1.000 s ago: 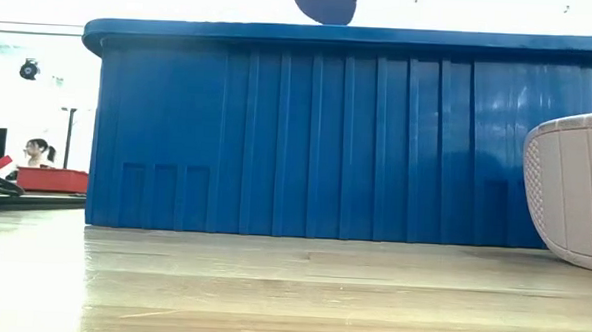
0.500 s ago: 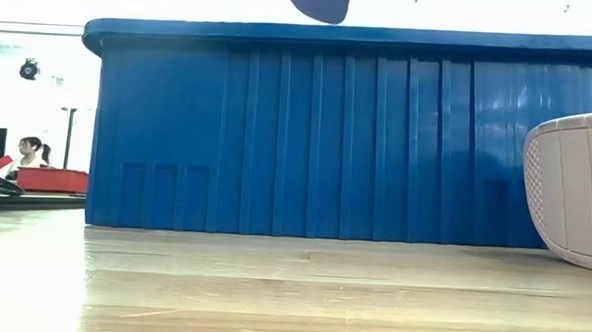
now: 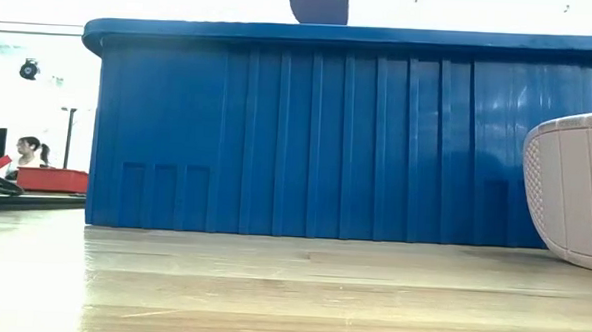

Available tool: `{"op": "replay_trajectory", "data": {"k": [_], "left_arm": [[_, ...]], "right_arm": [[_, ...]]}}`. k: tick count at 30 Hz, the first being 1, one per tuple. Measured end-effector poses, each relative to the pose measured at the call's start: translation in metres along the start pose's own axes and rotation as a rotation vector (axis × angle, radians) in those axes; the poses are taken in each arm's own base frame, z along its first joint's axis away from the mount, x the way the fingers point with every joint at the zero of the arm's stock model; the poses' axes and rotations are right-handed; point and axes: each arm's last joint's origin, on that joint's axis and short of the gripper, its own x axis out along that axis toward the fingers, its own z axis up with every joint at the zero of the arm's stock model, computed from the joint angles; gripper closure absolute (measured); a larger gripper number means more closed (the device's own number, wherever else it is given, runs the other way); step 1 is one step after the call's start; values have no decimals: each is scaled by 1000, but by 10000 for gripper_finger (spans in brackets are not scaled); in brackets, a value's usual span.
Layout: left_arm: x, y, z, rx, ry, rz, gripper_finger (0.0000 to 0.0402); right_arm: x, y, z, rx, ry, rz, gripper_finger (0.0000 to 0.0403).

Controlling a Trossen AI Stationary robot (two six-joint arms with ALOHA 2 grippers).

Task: Pick and place slides into bin
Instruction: Put the pink slide into the blue bin

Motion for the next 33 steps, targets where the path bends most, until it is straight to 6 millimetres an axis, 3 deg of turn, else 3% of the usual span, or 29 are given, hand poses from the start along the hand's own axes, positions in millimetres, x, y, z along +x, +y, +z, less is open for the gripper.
{"op": "replay_trajectory", "data": {"k": [5,10,15,20,26,33], "left_arm": [[-15,5,-15,-89,58,-70,183],[-39,18,-35,-245,136,-109,143],[-68,40,-51,-475,131,-95,140],[-101,64,-63,-665,51,-80,140],[-131,79,-73,-835,-32,-103,140],[-141,84,-77,-899,-62,-119,139]], "right_arm": [[8,-15,-2,-35,28,-54,393],[17,-29,-4,-63,52,-78,394],[34,-43,-8,-141,97,-81,394],[69,-44,-18,-158,139,15,394],[115,-35,-44,-203,217,42,394],[142,-25,-85,-139,121,35,394]]}}
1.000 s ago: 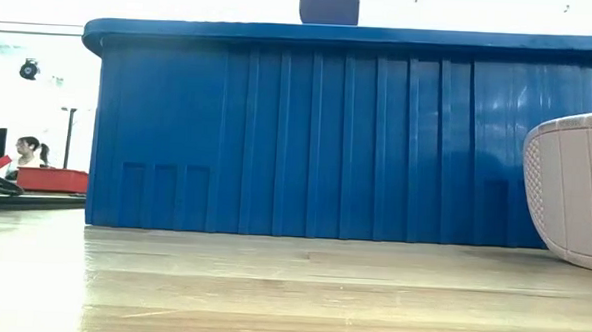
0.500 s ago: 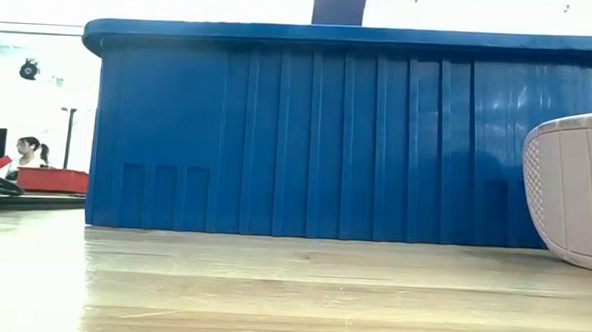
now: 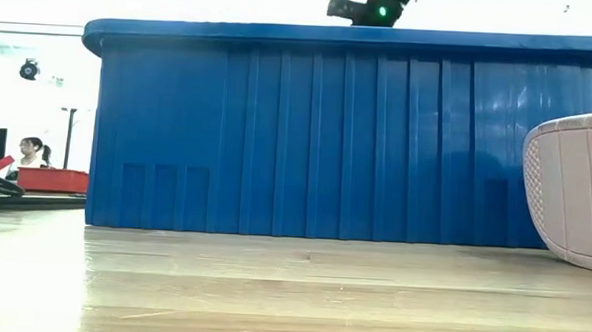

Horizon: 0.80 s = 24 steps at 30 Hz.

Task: Pick and place slides into bin
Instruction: Put the pink slide into the blue bin

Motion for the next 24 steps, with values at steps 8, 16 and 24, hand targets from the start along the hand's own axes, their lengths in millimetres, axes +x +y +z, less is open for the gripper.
{"op": "replay_trajectory", "data": {"k": [8,16,24], "left_arm": [[2,-1,0,1,1,18,139],[2,0,0,-22,-5,53,139],[4,-1,0,-38,-13,100,139]], "right_arm": [[27,26,-52,74,-133,-181,394],[60,50,-102,73,-56,-174,394],[91,51,-114,76,-103,-146,394]]}}
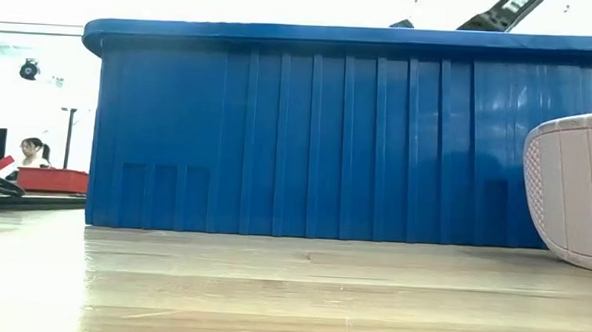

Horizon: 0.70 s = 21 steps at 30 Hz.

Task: Pick and place slides into bin
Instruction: Put the pink slide into the blue bin

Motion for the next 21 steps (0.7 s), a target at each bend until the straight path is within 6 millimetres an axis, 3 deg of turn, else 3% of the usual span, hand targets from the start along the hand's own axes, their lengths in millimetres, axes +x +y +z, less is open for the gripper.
{"op": "replay_trajectory", "data": {"k": [10,17,21], "left_arm": [[0,0,0,-94,-2,0,139],[6,-6,-1,-81,9,3,139],[9,-10,-2,-69,18,5,139]], "right_arm": [[38,7,-15,14,-13,23,394],[51,13,-24,9,19,41,392],[52,13,-25,-15,20,48,371]]}}
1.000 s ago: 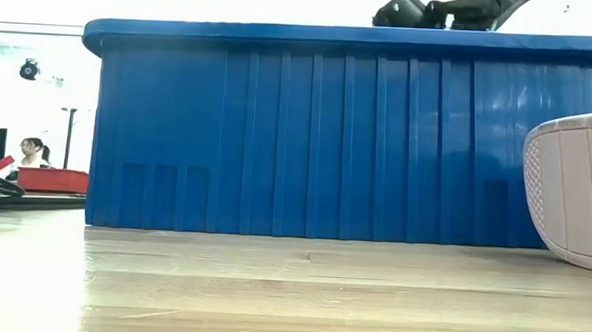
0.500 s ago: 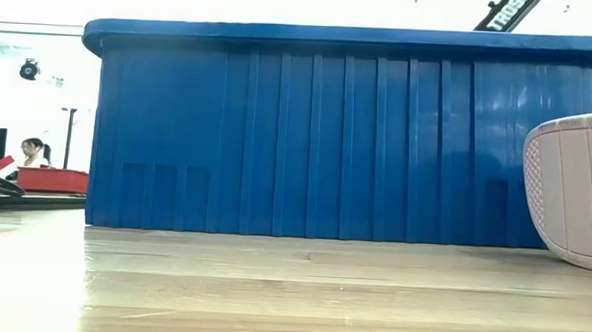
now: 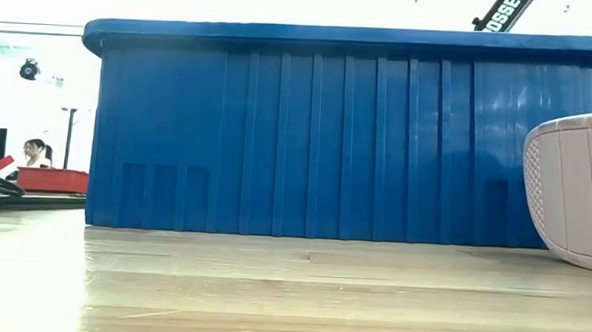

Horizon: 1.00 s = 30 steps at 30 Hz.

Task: Pick and place slides into bin
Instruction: Put the pink slide into the blue bin

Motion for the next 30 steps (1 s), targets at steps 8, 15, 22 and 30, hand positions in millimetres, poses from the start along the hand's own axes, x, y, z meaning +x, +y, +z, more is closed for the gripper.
{"op": "replay_trajectory", "data": {"k": [8,15,22,30], "left_arm": [[2,-2,-1,7,5,2,139],[0,0,-2,17,18,-14,139],[0,0,-4,45,39,-22,139],[0,0,-4,88,39,-27,139]], "right_arm": [[-6,-3,2,-16,-8,19,296],[-11,-11,13,13,80,86,222],[-21,-26,39,-3,207,231,185],[-57,-64,87,74,304,249,185]]}}
